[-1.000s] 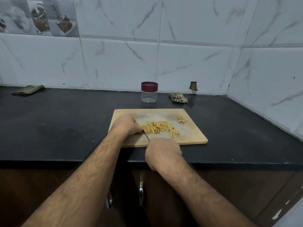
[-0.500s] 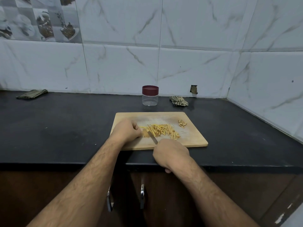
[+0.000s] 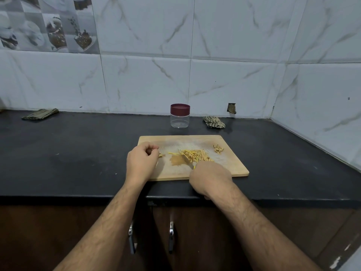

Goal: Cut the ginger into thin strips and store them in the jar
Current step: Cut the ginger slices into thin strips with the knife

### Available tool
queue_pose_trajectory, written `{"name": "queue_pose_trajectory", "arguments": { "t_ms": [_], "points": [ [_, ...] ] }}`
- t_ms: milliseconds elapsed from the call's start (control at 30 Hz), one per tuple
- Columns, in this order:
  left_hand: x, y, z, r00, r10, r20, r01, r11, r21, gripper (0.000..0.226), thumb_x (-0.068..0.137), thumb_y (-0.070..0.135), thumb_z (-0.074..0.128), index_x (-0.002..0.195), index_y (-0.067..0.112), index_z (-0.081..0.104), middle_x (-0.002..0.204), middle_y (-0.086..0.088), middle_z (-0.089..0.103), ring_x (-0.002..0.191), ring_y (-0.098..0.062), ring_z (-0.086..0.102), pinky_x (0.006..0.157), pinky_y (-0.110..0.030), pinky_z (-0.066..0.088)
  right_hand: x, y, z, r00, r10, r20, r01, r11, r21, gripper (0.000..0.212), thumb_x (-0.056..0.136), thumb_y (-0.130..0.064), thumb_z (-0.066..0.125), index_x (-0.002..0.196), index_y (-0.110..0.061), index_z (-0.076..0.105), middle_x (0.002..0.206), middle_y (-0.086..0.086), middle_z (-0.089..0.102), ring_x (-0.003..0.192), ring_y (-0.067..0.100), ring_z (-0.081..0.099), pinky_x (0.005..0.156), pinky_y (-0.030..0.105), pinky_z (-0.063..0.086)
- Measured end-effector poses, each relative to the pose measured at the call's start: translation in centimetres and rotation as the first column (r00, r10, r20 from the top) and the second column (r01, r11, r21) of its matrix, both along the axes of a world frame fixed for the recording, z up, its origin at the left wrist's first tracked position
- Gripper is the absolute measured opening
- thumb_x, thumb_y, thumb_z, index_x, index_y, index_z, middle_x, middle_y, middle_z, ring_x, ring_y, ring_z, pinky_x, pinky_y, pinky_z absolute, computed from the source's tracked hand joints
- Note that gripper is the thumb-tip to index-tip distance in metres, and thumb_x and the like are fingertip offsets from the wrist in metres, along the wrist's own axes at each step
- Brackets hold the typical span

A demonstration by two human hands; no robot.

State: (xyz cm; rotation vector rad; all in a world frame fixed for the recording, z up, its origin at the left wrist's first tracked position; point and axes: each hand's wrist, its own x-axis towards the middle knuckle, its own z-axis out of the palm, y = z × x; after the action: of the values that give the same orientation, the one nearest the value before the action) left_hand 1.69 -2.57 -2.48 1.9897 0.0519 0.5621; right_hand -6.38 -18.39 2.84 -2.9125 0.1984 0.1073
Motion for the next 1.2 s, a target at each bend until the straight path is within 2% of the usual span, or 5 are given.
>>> {"name": "queue_pose_trajectory", "arguments": {
  "t_ms": [200,533,767,1033,1200],
  "points": [
    [-0.3,0.0,0.1,0.998,0.049,0.027,-0.049,0.999,-0.014,0.016,0.087,0.016,0.058,0.088,0.025,0.071,0.081,0.015,0.066,0.084,-0.009,0.059,0.075,-0.027,0.042,0.8,2.2,0.8,0.992,0.121,-0.018,-0.122,0.991,-0.049,0.044,0.097,-0.013,0.041,0.137,-0.026,0.053,0.124,0.007,0.064,0.105,0.026,0.065,0.088,0.035,0.053],
    [-0.1,0.2,-0.1,0.997,0.066,0.031,-0.065,0.998,-0.027,0.016,0.089,0.018,0.058,0.092,0.024,0.072,0.085,0.015,0.066,0.087,-0.009,0.06,0.081,-0.029,0.047,3.0,0.9,0.2,1.0,-0.001,0.018,0.001,0.999,-0.04,0.015,0.094,-0.012,0.046,0.096,-0.016,0.06,0.106,0.003,0.067,0.094,0.022,0.066,0.077,0.032,0.053],
    [0.1,0.5,-0.1,0.994,0.103,0.023,-0.099,0.986,-0.134,0.016,0.09,0.016,0.057,0.094,0.024,0.07,0.086,0.014,0.066,0.088,-0.01,0.061,0.081,-0.027,0.047,2.9,1.6,0.0,0.999,0.037,0.004,-0.037,0.999,0.024,0.024,0.095,-0.015,0.044,0.107,-0.011,0.063,0.103,0.005,0.068,0.086,0.024,0.067,0.082,0.035,0.057],
    [1.3,1.7,0.1,0.994,0.1,-0.045,-0.109,0.958,-0.267,0.018,0.092,0.014,0.059,0.102,0.025,0.069,0.097,0.008,0.067,0.098,-0.015,0.063,0.082,-0.032,0.052,2.7,0.6,-0.5,0.997,-0.006,-0.079,0.021,0.981,0.191,0.021,0.09,-0.01,0.043,0.098,-0.004,0.062,0.071,0.002,0.071,0.04,0.015,0.062,0.046,0.02,0.043],
    [2.3,3.7,1.1,0.972,0.171,-0.16,-0.147,0.978,0.151,0.02,0.092,0.022,0.061,0.109,0.023,0.071,0.107,0.006,0.067,0.103,-0.017,0.061,0.086,-0.032,0.049,2.5,-0.2,-1.9,0.999,-0.01,-0.041,0.021,0.957,0.29,0.024,0.097,-0.019,0.039,0.096,-0.006,0.059,0.068,0.004,0.073,0.04,0.016,0.062,0.054,0.023,0.049]
  ]
}}
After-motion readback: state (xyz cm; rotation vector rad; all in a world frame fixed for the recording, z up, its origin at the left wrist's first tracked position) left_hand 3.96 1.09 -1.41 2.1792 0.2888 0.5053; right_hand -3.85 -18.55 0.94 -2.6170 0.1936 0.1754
